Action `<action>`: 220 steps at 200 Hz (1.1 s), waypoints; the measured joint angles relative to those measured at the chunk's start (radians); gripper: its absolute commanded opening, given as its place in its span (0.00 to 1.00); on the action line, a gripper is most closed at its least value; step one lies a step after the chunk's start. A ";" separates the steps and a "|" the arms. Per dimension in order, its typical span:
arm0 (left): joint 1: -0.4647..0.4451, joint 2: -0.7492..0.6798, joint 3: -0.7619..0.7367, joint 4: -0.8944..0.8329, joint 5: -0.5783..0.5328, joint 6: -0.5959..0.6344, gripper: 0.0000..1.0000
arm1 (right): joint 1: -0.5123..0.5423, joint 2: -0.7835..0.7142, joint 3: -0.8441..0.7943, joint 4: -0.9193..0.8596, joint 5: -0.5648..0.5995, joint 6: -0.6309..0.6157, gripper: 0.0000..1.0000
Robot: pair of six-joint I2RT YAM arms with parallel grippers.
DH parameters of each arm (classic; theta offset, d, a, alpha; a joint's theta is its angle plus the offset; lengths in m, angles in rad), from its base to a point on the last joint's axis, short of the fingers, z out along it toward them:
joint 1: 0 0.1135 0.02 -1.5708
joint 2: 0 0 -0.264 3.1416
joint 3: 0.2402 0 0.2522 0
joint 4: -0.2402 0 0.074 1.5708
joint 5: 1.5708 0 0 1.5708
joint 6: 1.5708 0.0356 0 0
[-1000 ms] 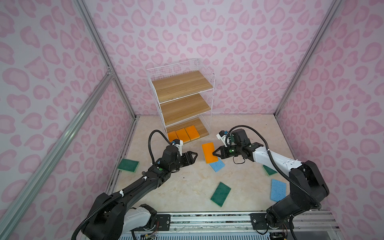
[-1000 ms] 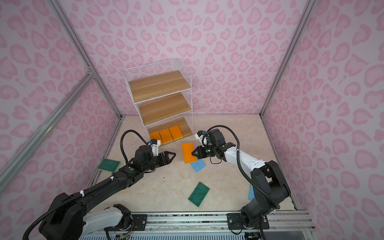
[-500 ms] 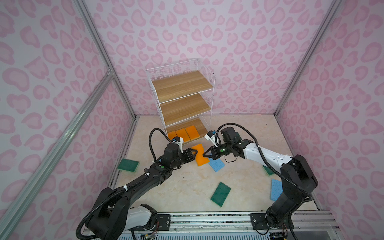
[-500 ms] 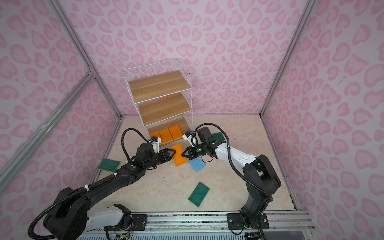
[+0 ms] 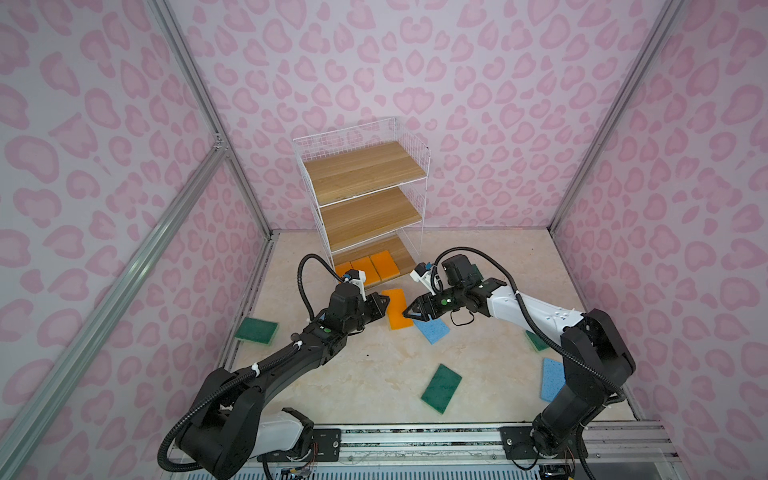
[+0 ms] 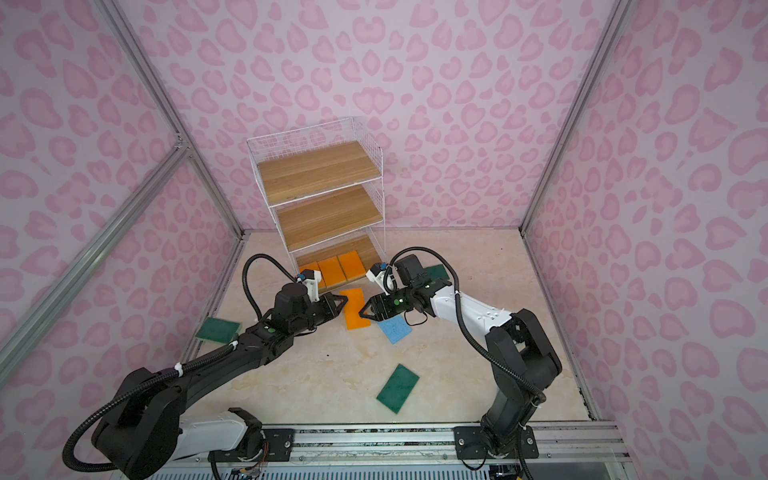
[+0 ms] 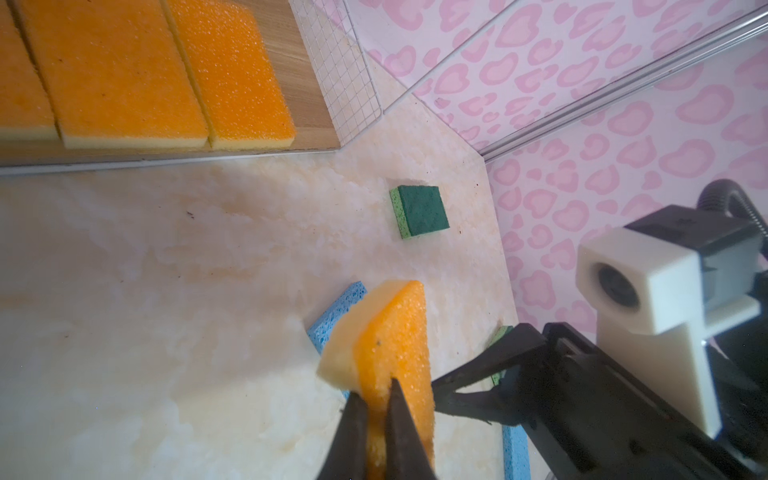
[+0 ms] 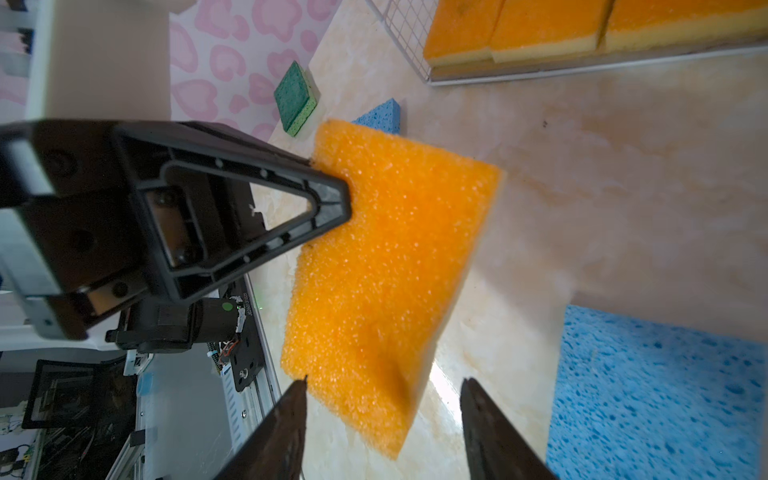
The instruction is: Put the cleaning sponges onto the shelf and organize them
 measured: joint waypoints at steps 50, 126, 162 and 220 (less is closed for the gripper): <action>-0.014 -0.001 -0.012 0.009 -0.101 -0.109 0.04 | -0.011 -0.131 -0.230 0.303 0.070 0.292 0.74; -0.117 -0.007 0.018 0.039 -0.375 -0.262 0.04 | 0.078 -0.209 -0.576 0.894 0.339 0.860 0.65; -0.129 0.030 0.019 0.065 -0.431 -0.342 0.04 | 0.124 -0.184 -0.622 1.113 0.432 1.006 0.63; -0.135 0.036 0.010 0.166 -0.452 -0.395 0.04 | 0.177 -0.006 -0.609 1.396 0.490 1.191 0.53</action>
